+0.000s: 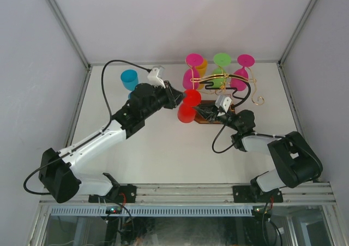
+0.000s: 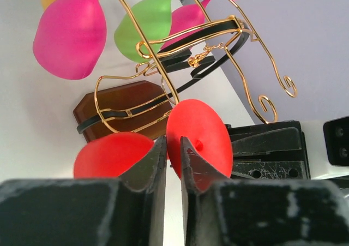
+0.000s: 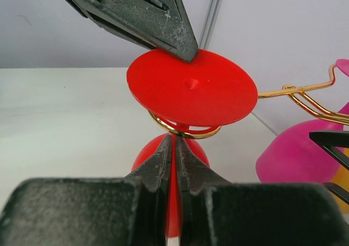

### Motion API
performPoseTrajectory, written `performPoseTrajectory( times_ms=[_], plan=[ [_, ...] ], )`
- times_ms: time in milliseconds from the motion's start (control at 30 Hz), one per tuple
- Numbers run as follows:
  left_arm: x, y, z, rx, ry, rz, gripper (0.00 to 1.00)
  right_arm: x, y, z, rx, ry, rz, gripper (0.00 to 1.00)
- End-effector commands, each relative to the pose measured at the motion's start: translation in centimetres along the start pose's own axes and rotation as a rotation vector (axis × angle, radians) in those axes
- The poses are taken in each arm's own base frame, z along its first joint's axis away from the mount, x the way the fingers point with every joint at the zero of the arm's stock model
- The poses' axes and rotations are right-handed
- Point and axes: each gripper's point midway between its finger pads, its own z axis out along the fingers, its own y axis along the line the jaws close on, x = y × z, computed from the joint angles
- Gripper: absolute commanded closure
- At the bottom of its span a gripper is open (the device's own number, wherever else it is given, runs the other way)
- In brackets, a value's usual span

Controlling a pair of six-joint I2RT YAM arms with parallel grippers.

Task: Place the wine glass upside down on the wine glass rack
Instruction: Turn the wine glass upside down at the wine rack.

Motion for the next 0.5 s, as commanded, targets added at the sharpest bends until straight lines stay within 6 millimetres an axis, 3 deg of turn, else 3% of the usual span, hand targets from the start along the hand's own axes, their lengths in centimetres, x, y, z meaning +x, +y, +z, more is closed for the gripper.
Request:
performPoseTrajectory(
  times_ms=[0, 233, 467],
  plan=[
    [-3.3, -2.1, -0.6, 0.055, -0.069, 0.0, 0.87, -2.7, -0.6, 0.6, 0.008, -0.056, -0.069, 0.98],
    [-2.9, -2.7, -1.1, 0.082, -0.046, -0.008, 0.97, -3.0, -1.2, 0.3, 0.044, -0.026, -0.091, 0.89],
    [-2.4, -2.8, -1.6, 0.094, -0.028, -0.025, 1.0, -2.6, -3.1, -1.0, 0.176, 0.066, -0.097, 0.81]
  ],
)
